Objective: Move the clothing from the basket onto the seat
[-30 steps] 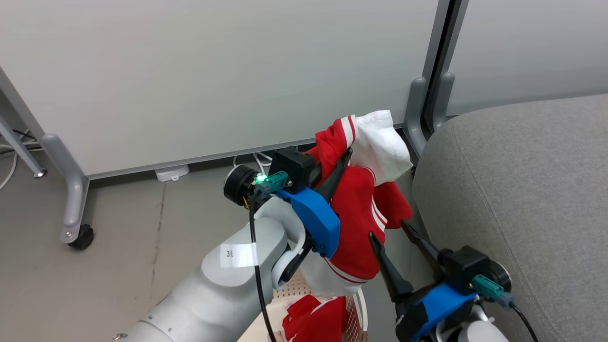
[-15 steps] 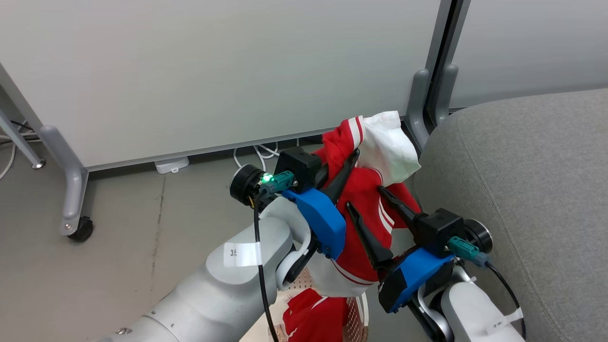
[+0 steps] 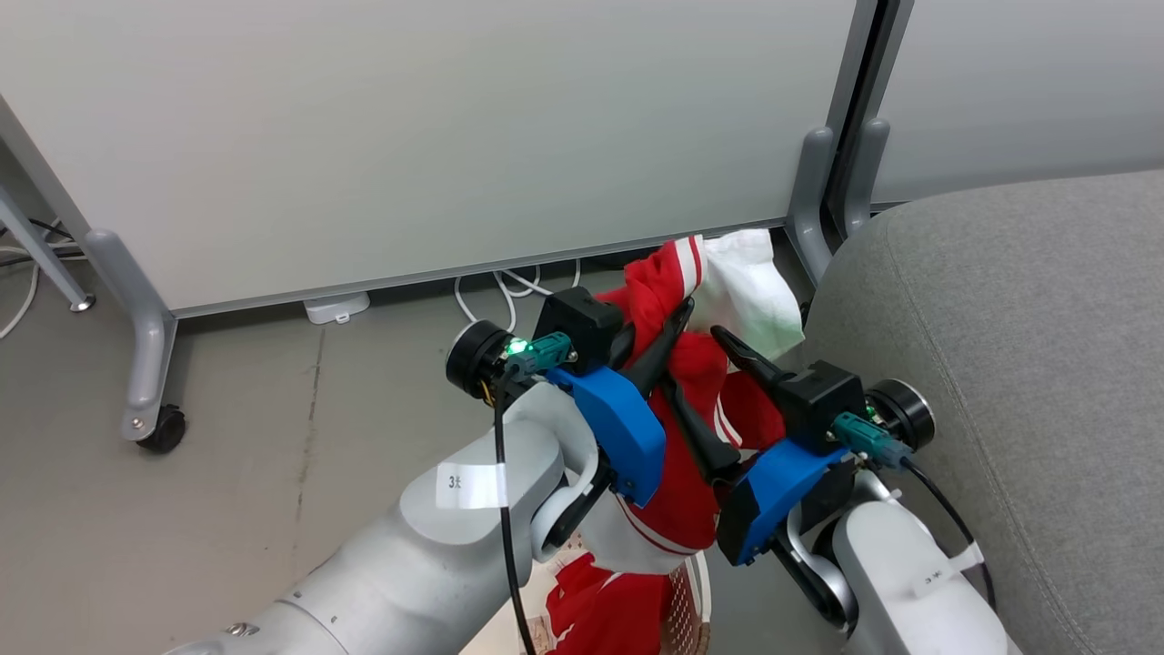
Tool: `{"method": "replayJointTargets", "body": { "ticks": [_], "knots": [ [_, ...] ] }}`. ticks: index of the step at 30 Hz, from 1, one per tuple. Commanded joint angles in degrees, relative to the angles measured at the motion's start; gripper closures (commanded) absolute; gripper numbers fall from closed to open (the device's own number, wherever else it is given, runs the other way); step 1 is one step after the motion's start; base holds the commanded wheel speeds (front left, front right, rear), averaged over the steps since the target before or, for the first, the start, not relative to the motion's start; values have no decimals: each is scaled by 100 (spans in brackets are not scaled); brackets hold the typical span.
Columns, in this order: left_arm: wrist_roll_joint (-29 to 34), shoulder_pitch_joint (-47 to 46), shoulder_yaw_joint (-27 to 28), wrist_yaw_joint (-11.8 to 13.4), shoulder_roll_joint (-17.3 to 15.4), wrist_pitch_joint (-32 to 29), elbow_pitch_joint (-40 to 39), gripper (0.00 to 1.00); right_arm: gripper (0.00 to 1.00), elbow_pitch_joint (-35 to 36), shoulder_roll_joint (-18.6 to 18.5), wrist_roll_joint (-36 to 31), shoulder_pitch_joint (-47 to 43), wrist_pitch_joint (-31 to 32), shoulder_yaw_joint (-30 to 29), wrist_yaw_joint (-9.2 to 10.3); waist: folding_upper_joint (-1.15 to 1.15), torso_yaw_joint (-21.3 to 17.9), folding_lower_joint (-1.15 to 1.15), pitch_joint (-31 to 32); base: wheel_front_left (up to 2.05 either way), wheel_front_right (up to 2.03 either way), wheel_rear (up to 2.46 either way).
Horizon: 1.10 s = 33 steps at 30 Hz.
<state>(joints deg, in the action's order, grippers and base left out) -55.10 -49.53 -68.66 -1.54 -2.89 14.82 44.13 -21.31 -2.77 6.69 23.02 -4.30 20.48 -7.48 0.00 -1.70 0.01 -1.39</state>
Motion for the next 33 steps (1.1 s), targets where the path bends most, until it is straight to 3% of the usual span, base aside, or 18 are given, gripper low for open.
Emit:
{"method": "replayJointTargets", "body": {
  "ticks": [1, 8, 19, 20, 21, 33],
  "knots": [
    [-54, -96, -33, -49, 1, 42, 15, 100, 0, -72, -21, 58, 100, 72, 67, -3, 0, 2, -1, 10, 0, 0, 0],
    [-218, -144, -167, -207, 3, 46, -99, 100, 0, -568, -21, 272, 309, 318, 370, -2, 0, 33, -1, 29, 0, 0, 0],
    [-430, -96, -318, -353, 3, 48, -245, 100, 1, -1310, -22, 618, 544, 156, 640, -3, 0, 66, -1, 116, 0, 0, 0],
    [-434, -96, -326, -355, 3, 47, -247, 100, 73, -1362, -22, 647, 566, 150, 659, -3, 0, 67, -1, 121, 0, 0, 0],
    [-439, -97, -335, -360, 3, 48, -254, 100, 100, -1404, -22, 667, 592, 119, 675, -3, 0, 69, -1, 125, 0, 0, 0],
    [-402, -96, -359, -307, 3, 47, -132, 100, 100, -1690, -21, 803, 649, -72, 761, -3, 0, 28, -1, 170, 0, 0, 0]
  ]
}}
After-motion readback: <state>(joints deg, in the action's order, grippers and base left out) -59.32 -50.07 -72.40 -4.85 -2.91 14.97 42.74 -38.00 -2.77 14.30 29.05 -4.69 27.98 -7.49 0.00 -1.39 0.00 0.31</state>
